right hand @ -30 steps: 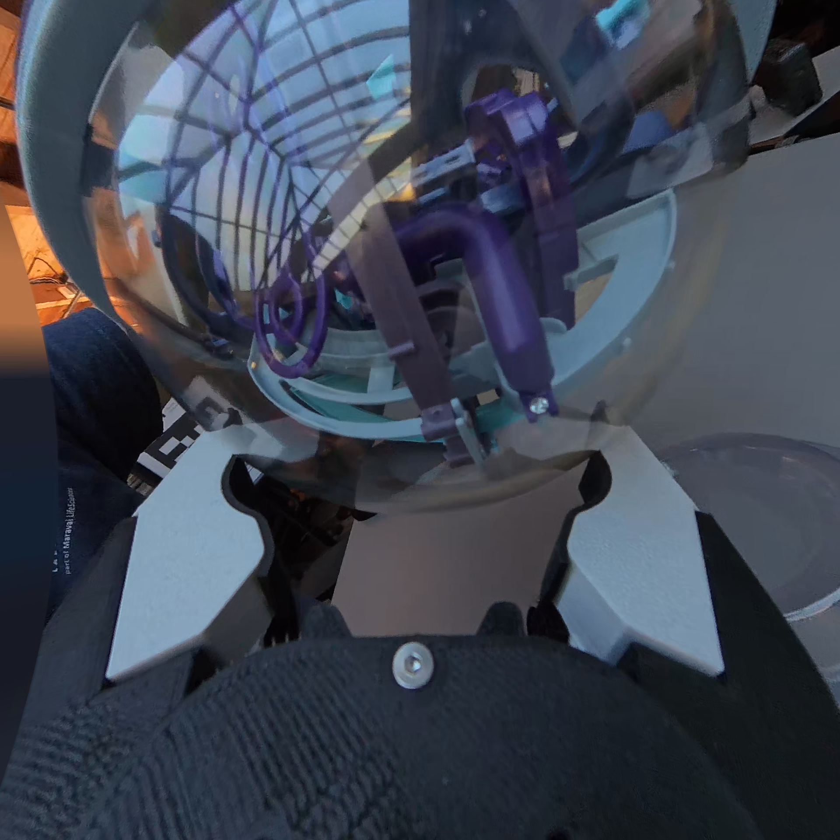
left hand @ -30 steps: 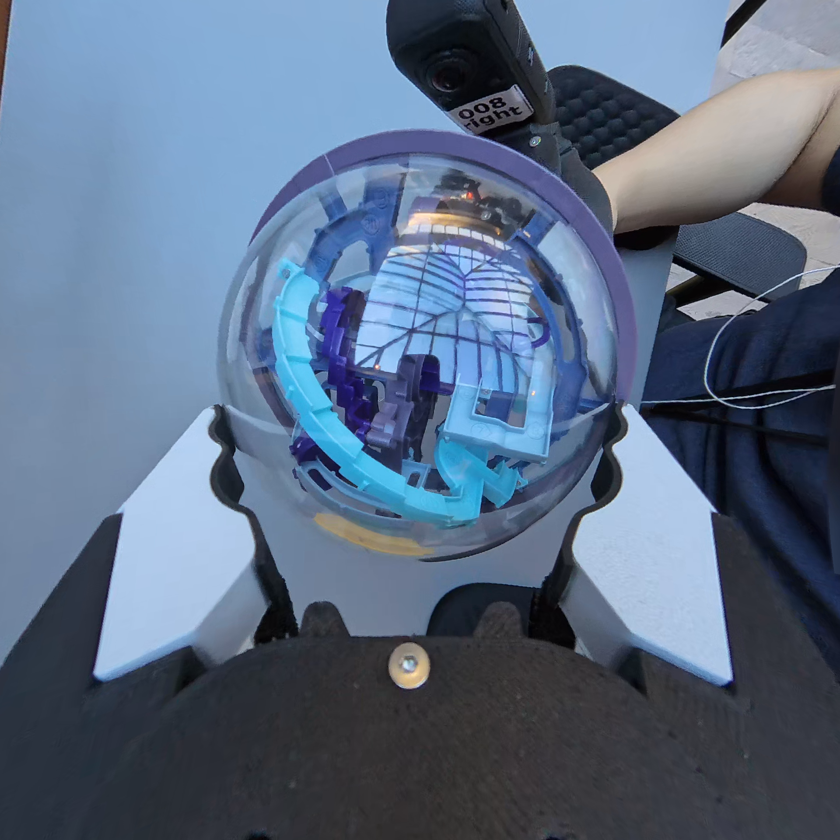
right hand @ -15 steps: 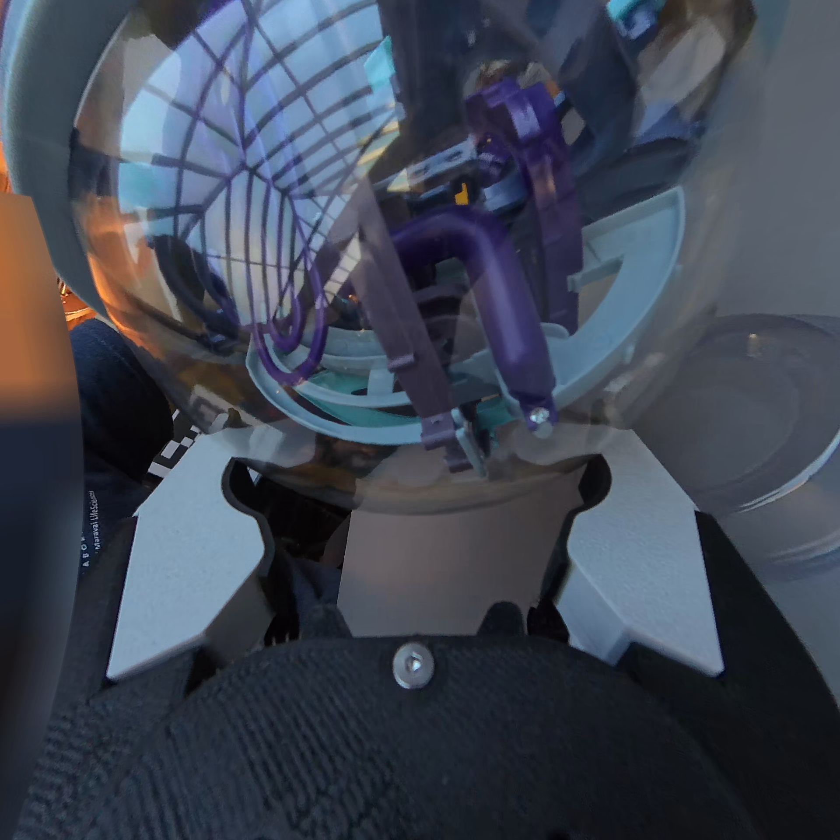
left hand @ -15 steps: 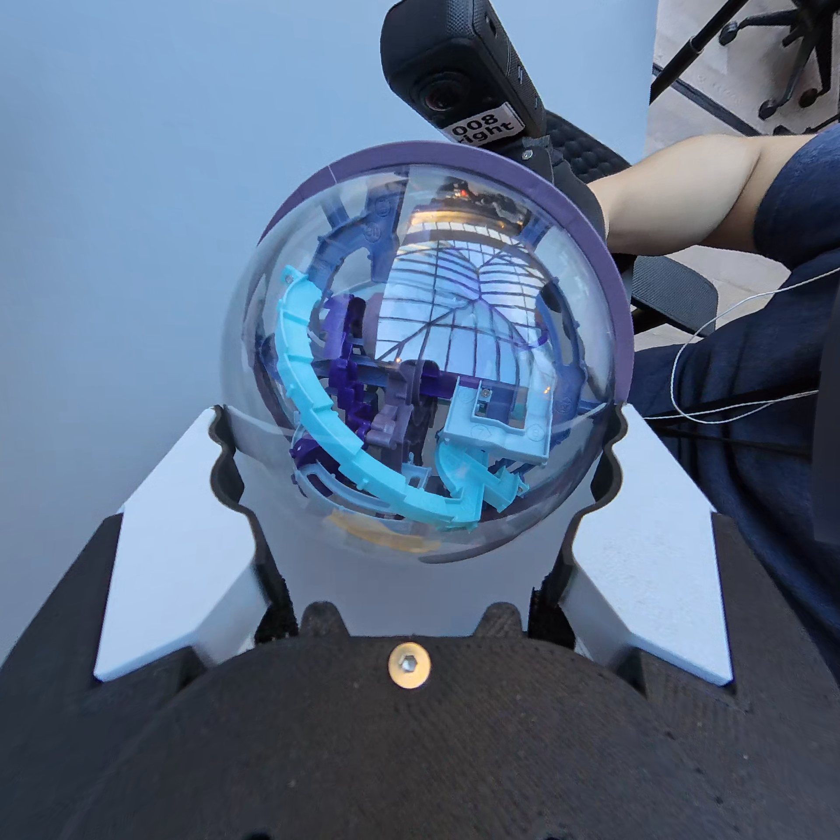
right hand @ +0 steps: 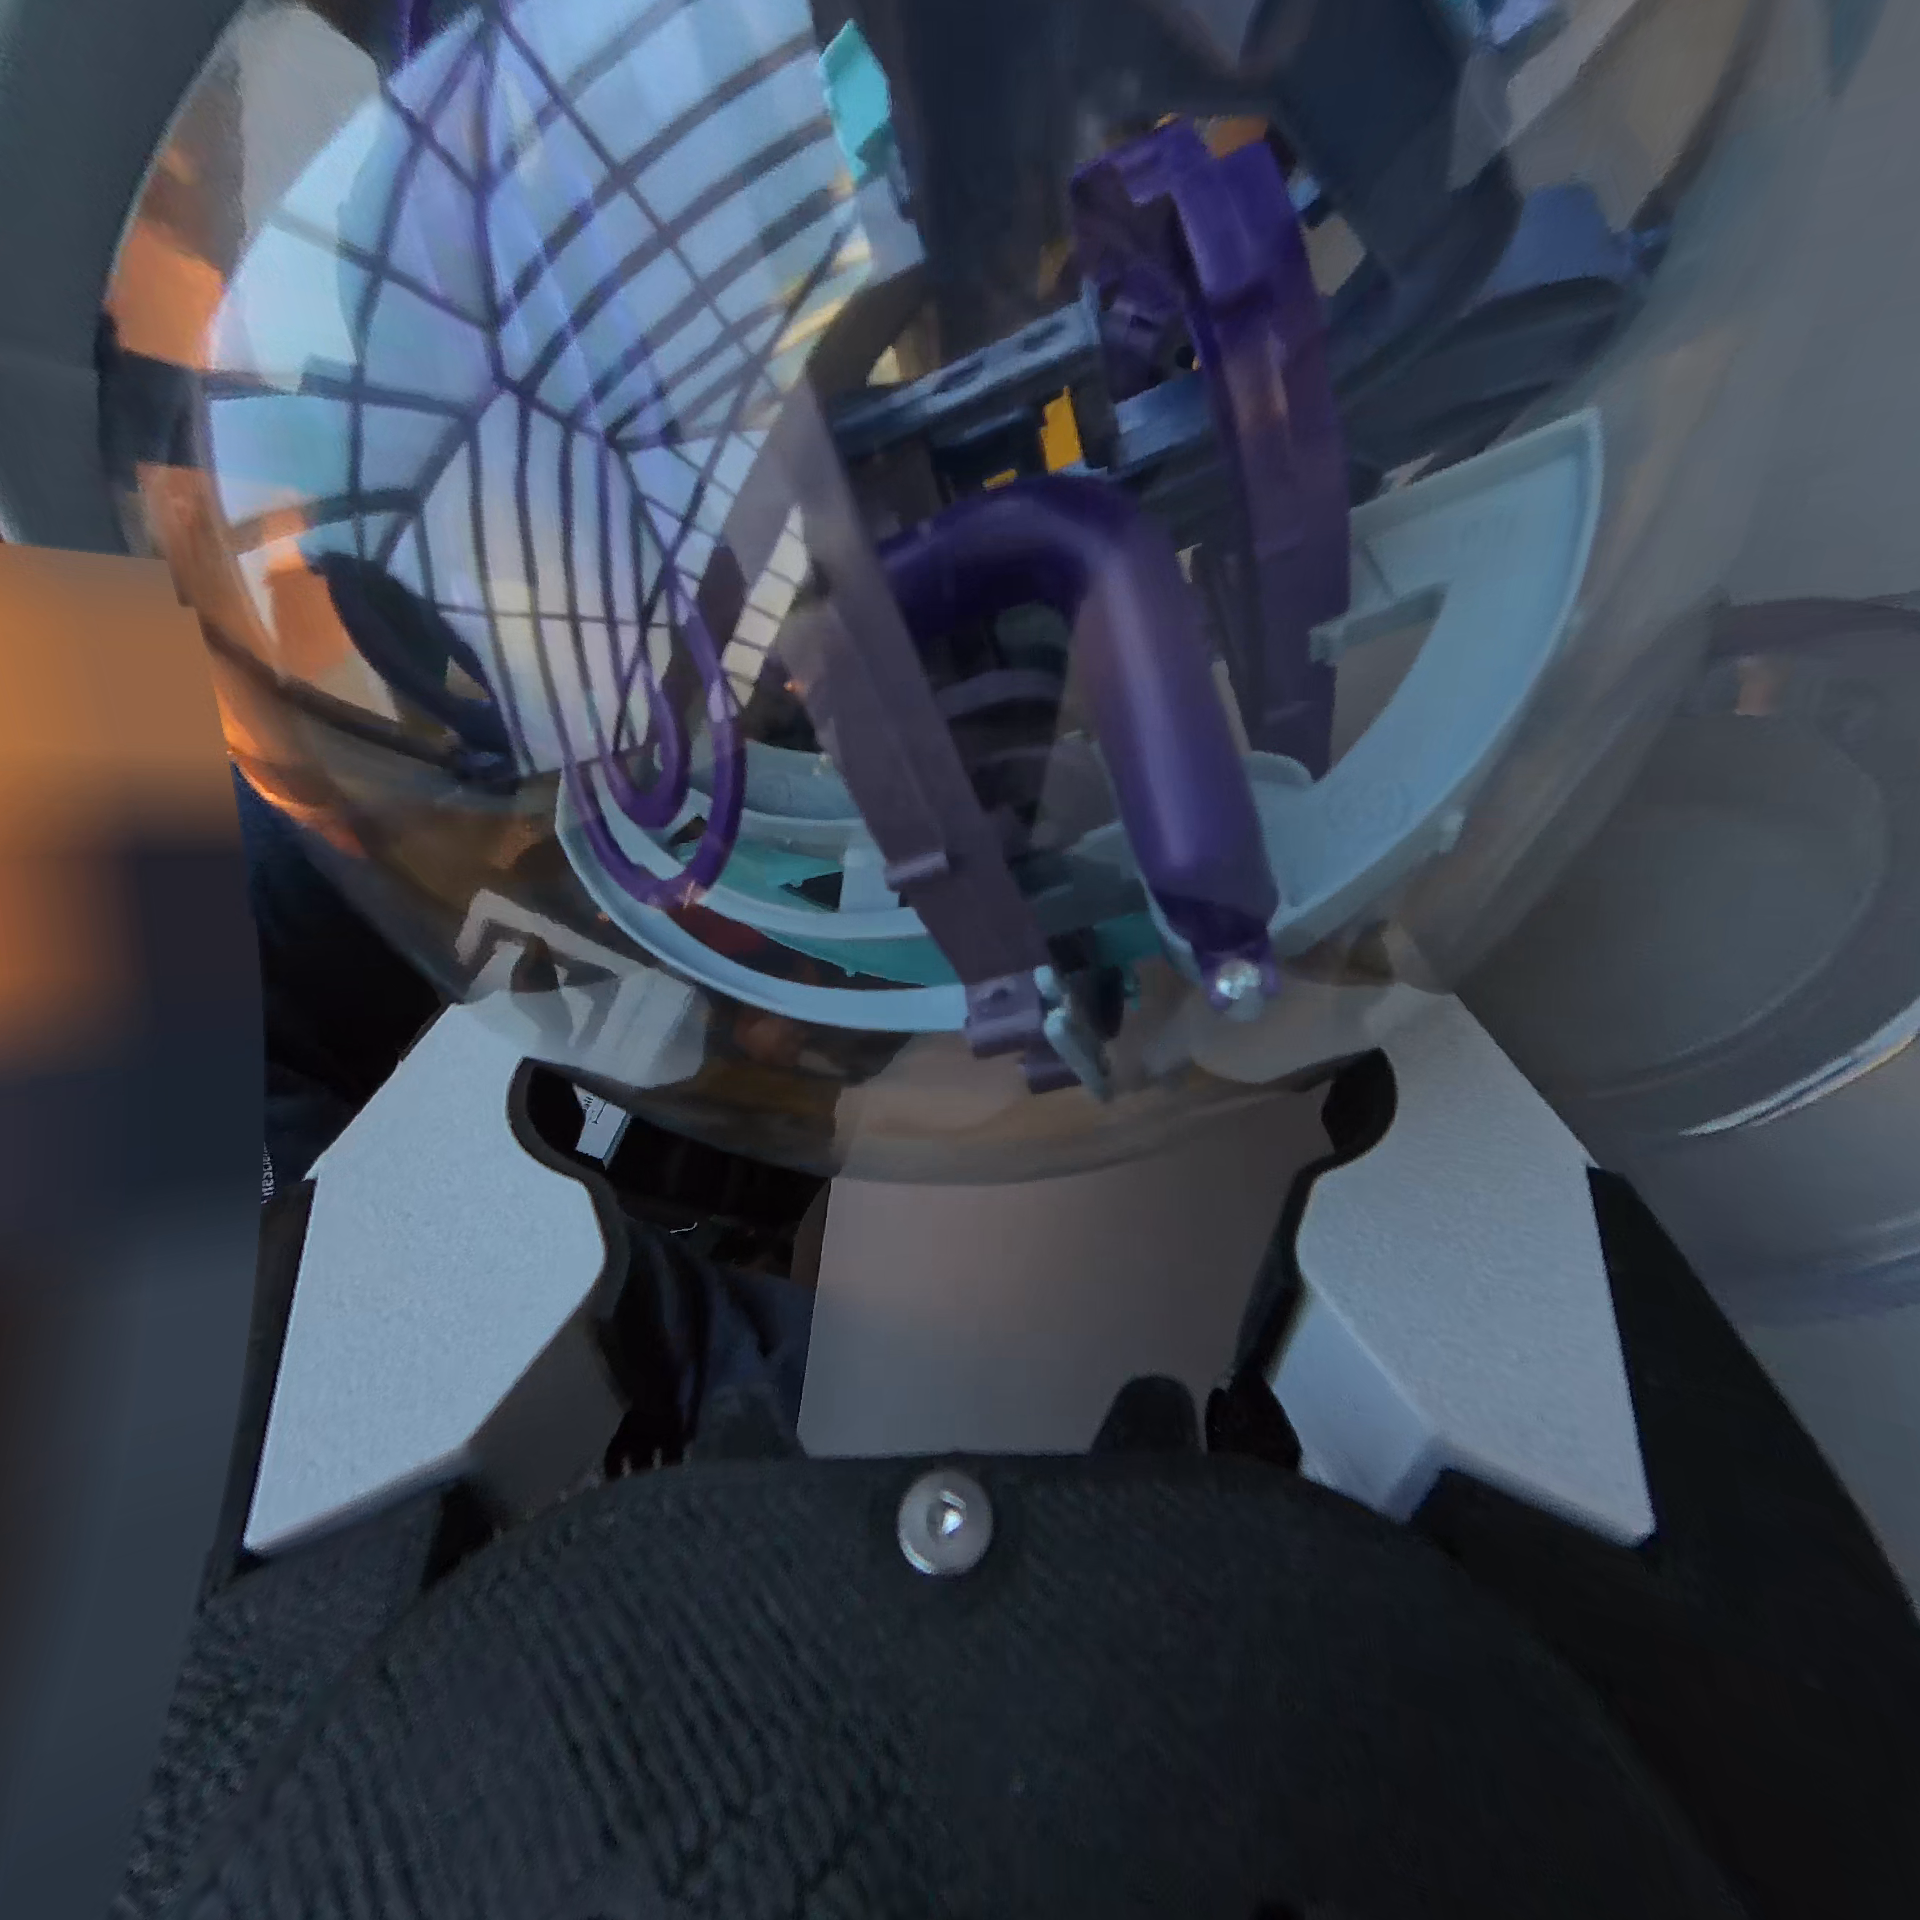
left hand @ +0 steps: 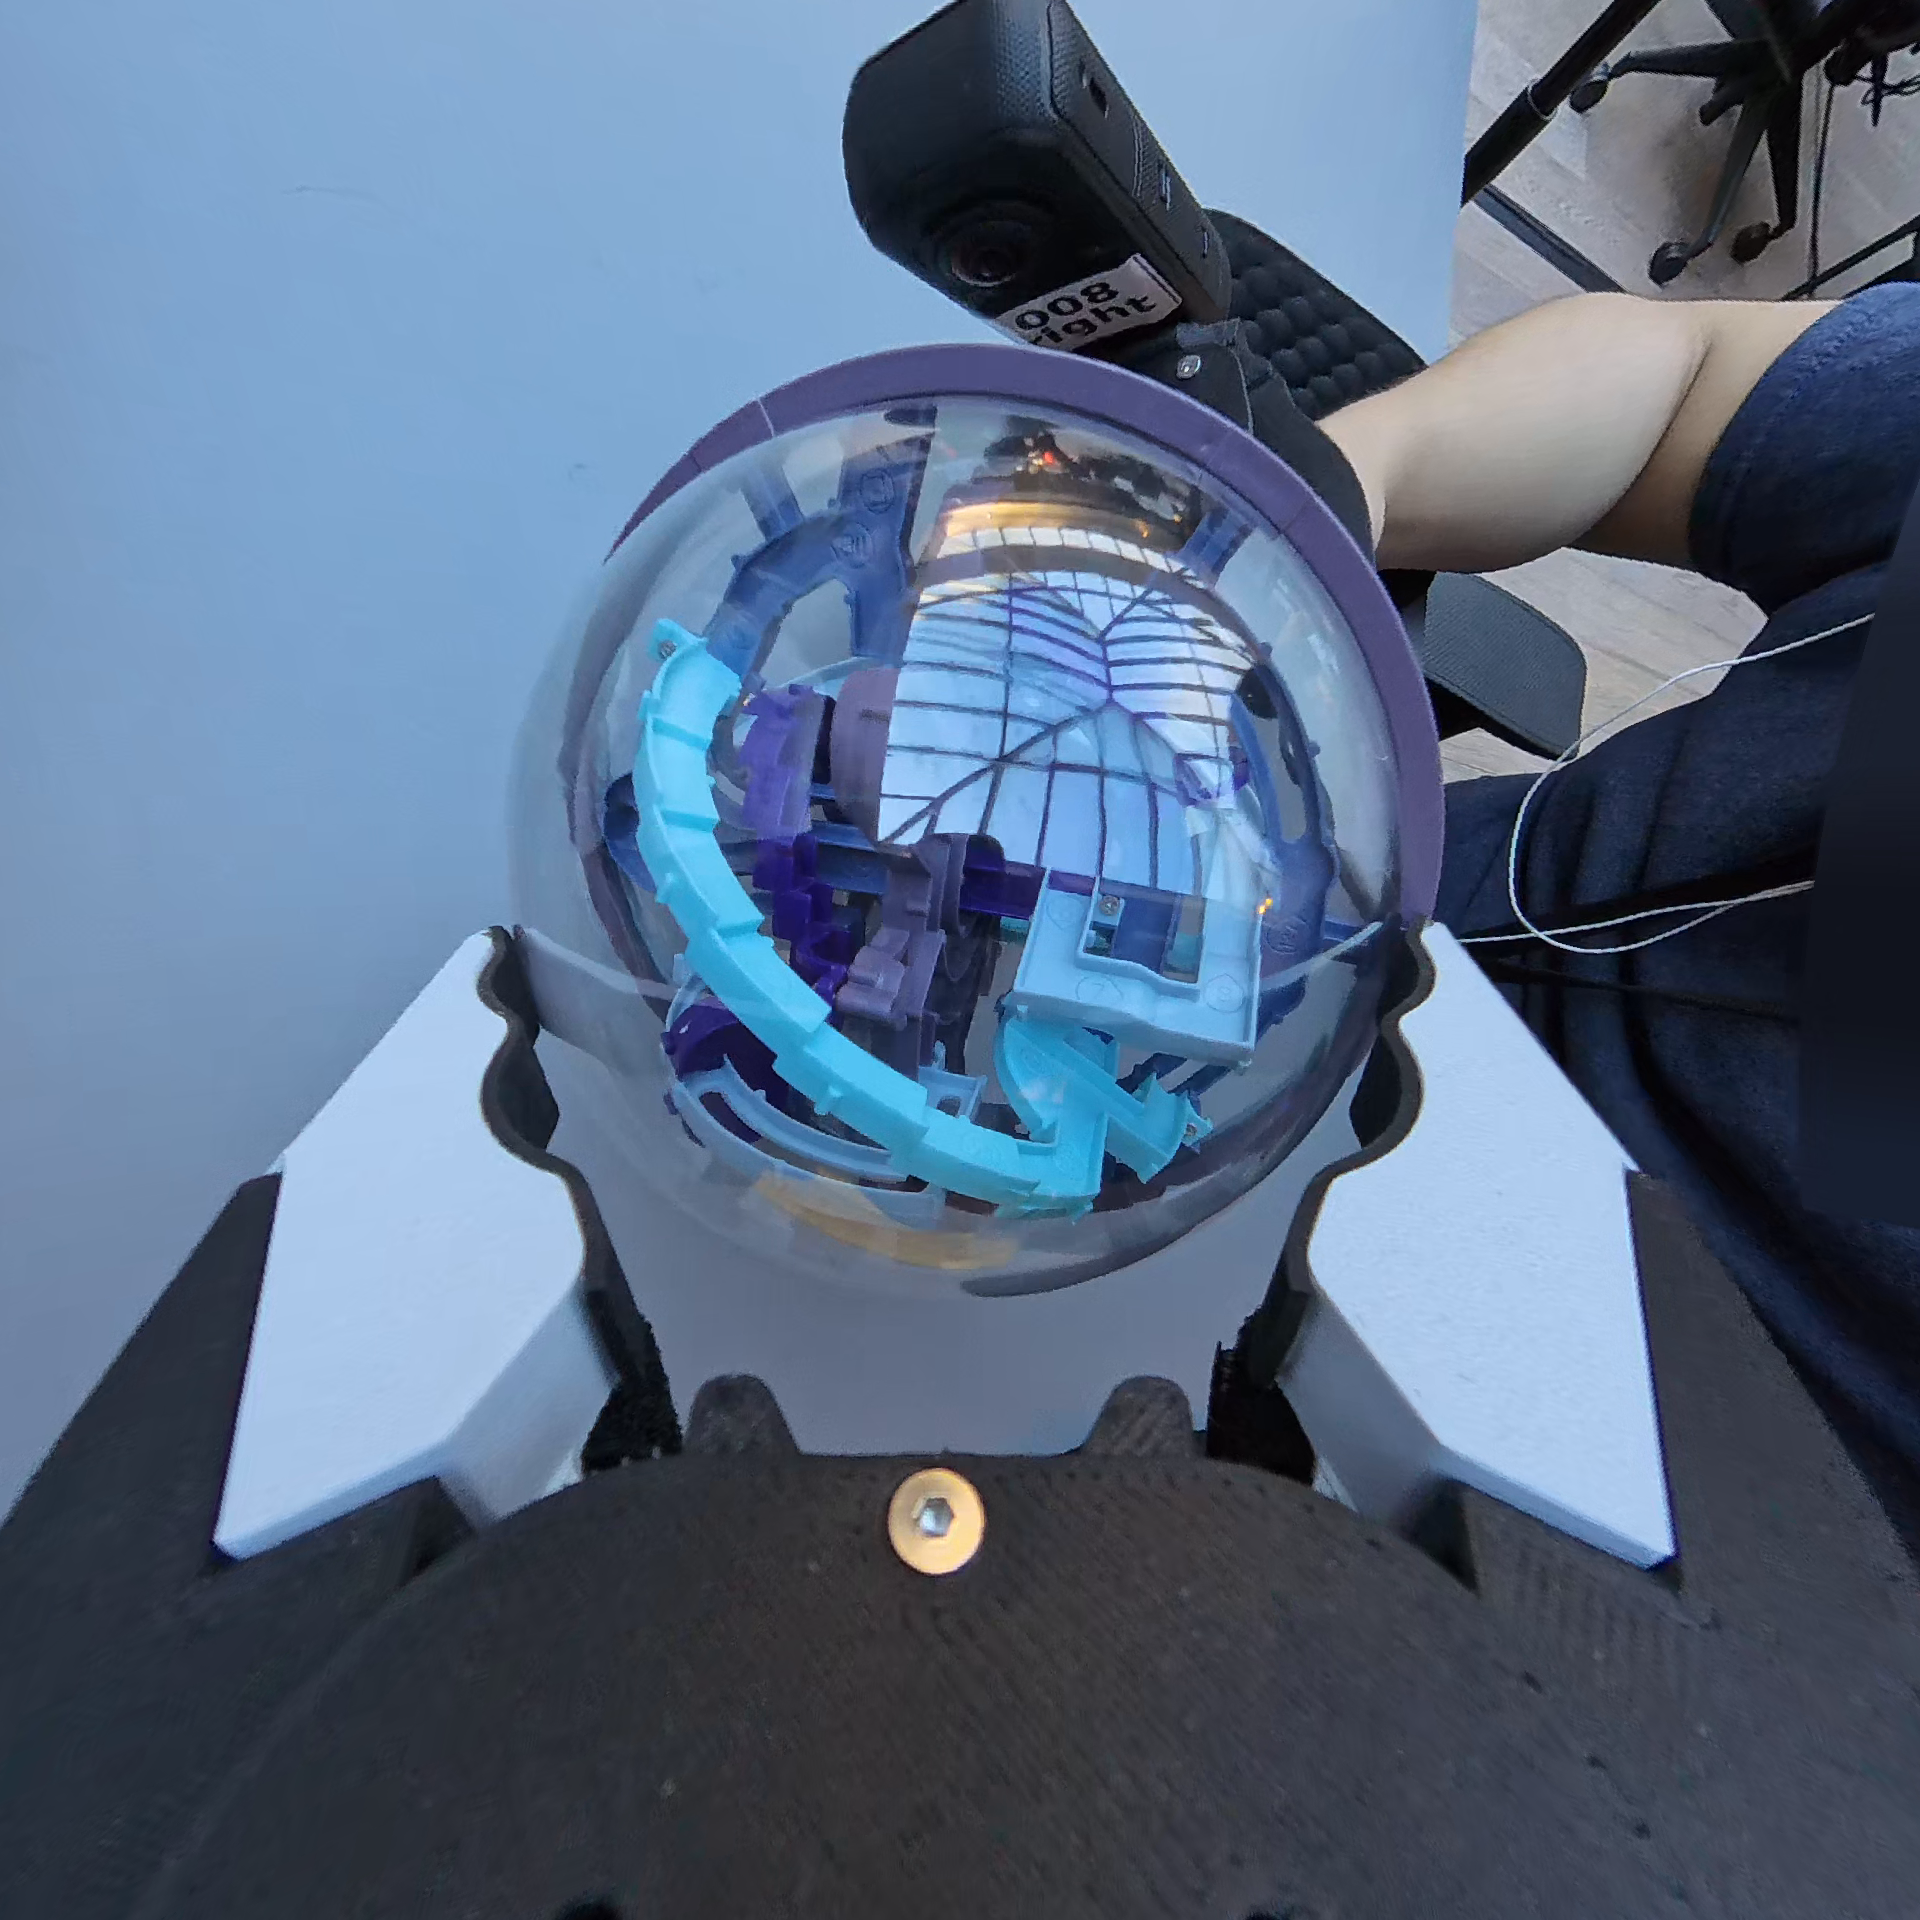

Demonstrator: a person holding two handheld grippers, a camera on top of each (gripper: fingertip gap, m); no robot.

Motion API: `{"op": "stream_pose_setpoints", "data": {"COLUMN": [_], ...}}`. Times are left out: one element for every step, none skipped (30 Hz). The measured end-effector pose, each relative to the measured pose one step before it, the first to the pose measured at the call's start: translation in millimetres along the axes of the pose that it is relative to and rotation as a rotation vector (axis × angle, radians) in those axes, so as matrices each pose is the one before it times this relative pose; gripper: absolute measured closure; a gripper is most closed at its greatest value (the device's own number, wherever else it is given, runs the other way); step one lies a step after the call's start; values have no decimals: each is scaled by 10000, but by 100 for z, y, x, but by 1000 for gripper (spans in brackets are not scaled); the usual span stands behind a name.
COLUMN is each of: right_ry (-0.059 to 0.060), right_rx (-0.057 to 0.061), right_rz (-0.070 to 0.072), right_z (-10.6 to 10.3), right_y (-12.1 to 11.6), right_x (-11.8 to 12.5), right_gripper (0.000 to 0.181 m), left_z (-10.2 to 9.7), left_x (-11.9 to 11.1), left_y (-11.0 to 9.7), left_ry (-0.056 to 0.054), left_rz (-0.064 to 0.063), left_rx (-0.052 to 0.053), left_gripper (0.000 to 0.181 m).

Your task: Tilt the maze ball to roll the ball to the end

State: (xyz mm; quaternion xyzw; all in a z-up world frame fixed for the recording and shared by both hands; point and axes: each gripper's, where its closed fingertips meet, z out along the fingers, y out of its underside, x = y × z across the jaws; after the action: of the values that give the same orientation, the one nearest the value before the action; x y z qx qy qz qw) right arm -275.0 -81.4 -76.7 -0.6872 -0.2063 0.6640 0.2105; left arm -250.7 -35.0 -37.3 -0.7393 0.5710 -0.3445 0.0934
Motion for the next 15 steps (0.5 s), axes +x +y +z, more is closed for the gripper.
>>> {"op": "stream_pose_setpoints", "data": {"right_ry": [-30,-25,-21,-5,-16,-32,-31,-27,-32,-39,-36,-28,-21,-12,-10], "right_rx": [26,24,24,36,24,36,34,34,24,7,-8,-4,-14,-34,-48], "right_rz": [60,56,50,51,59,79,84,81,78,100,97,85,78,71,57], "right_z": [-19,-21,-32,-43,-42,-43,-34,-34,-31,-33,-34,-41,-19,-23,-23], "right_y": [-44,-47,-47,-65,-48,-75,-68,-50,-69,-53,-46,-41,-22,1,10], "right_x": [-5,-4,7,28,7,-24,-19,1,-19,-18,-17,-16,-15,-7,-12], "right_gripper": [34,34,34,35,36,36,35,35,35,35,35,35,35,35,34], "left_z": [10,2,13,22,24,7,13,11,5,6,9,6,5,8,1], "left_x": [-49,-57,-48,-57,-58,-48,-53,-61,-57,-62,-61,-51,-59,-44,-43], "left_y": [-88,-70,-50,-11,-7,-62,-31,-12,-46,-26,-18,-26,-1,-6,-18], "left_ry": [47,42,36,37,40,45,50,50,50,53,56,57,55,58,63], "left_rz": [-36,-33,-35,-48,-59,-74,-88,-82,-78,-92,-93,-85,-73,-56,-42], "left_rx": [13,-6,-17,-48,-51,-17,-26,-37,-15,-21,-25,-21,-28,-29,-18], "left_gripper": [26,26,26,26,26,26,26,26,26,26,26,26,26,26,26]}}
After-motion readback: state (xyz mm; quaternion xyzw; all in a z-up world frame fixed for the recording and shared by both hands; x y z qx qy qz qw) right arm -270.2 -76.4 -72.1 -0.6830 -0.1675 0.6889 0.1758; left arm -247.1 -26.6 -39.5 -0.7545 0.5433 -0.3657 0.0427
